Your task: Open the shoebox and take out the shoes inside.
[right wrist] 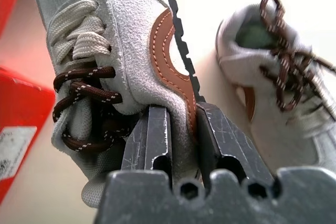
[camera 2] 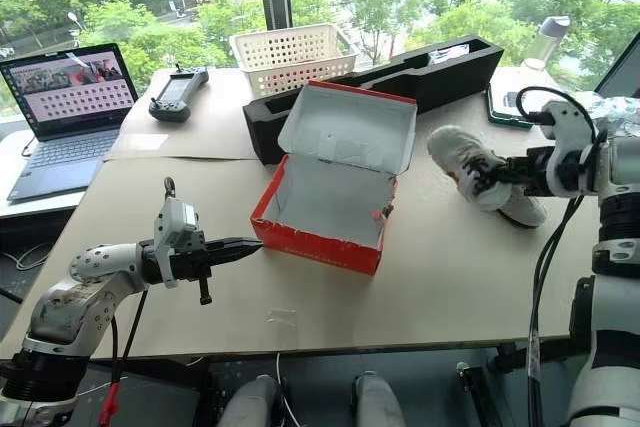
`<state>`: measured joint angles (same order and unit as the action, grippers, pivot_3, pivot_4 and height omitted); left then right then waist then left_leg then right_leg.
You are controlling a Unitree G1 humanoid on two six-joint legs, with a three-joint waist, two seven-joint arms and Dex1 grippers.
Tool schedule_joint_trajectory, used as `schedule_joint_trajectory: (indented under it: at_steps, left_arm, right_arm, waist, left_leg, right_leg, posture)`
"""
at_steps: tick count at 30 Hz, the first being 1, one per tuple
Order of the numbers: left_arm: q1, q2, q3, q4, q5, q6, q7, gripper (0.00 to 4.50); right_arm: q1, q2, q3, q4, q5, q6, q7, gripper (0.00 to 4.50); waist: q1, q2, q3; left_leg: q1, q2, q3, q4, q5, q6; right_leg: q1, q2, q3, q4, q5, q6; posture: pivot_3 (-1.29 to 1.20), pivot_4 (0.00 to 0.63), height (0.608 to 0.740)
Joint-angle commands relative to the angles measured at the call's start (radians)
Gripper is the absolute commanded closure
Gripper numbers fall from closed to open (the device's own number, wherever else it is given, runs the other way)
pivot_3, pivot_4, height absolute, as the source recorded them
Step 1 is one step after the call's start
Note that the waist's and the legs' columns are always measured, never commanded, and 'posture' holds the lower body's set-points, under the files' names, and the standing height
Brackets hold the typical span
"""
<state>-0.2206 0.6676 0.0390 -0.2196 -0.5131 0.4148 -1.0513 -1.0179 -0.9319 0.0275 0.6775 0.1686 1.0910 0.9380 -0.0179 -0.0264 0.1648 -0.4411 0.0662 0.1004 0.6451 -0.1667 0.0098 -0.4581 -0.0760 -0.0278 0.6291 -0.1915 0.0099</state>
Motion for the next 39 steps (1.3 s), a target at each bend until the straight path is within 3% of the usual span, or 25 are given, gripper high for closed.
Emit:
schedule_joint_trajectory:
  at_steps: [1,11,12,19,27,33,39]
  left_arm:
    - [-0.008,0.001,0.006,-0.013,0.000,-0.023,-0.005,4.50]
    - [0.001,0.005,0.013,-0.027,-0.002,-0.017,0.000,4.50]
    - [0.003,0.006,0.014,-0.029,-0.002,-0.017,0.000,4.50]
    - [0.003,0.011,0.017,-0.031,-0.004,-0.016,-0.002,4.50]
    - [-0.010,0.008,0.012,-0.017,-0.002,-0.019,-0.007,4.50]
    - [-0.018,0.007,0.010,-0.004,0.000,-0.024,-0.014,4.50]
    - [-0.027,0.005,0.008,0.004,0.003,-0.027,-0.018,4.50]
  right_arm:
    - [0.002,-0.013,0.006,0.042,-0.025,-0.023,-0.018,3.76]
    - [0.019,0.037,0.022,0.264,-0.101,-0.193,-0.097,3.76]
    - [0.022,0.039,0.020,0.279,-0.107,-0.206,-0.109,3.18]
    - [0.017,0.035,0.037,0.274,-0.152,-0.274,-0.127,0.95]
    - [0.035,-0.068,0.099,0.052,-0.194,-0.278,0.003,0.95]
    - [0.109,-0.200,0.088,-0.244,-0.138,-0.180,0.163,0.95]
    - [0.156,-0.223,0.062,-0.296,-0.121,-0.171,0.158,0.95]
  waist:
    - [0.002,0.000,0.000]
    - [0.003,0.000,0.000]
    - [0.003,0.000,0.000]
    - [0.003,0.000,0.000]
    - [0.003,0.000,0.000]
    - [0.007,0.000,0.000]
    - [0.004,0.000,0.000]
  left_leg:
    - [0.000,0.000,0.000,0.000,0.000,0.000]
    - [0.001,0.000,0.001,0.000,0.000,0.000]
    - [0.001,0.000,0.001,0.000,0.000,0.000]
    - [0.001,0.000,0.001,0.001,0.000,0.000]
    - [0.001,0.000,0.001,0.001,0.000,0.000]
    - [0.001,-0.001,0.002,0.001,0.000,0.000]
    - [0.002,0.000,0.003,0.001,0.000,0.000]
  right_leg:
    - [0.000,0.000,0.000,0.000,0.000,0.000]
    - [0.001,0.000,0.001,0.000,0.000,0.001]
    - [0.001,0.000,0.001,0.000,0.000,0.001]
    - [0.002,0.000,0.001,0.000,0.000,0.001]
    - [0.000,0.000,0.002,0.000,0.000,0.001]
    - [0.000,0.000,0.002,0.000,0.000,0.002]
    - [0.001,0.000,0.003,0.000,-0.003,-0.003]
  posture:
    - [0.00,0.150,0.733]
    - [0.00,0.150,0.733]
    - [0.00,0.150,0.733]
    - [0.00,0.150,0.733]
    - [0.00,0.150,0.733]
    - [0.00,0.150,0.733]
    - [0.00,0.150,0.733]
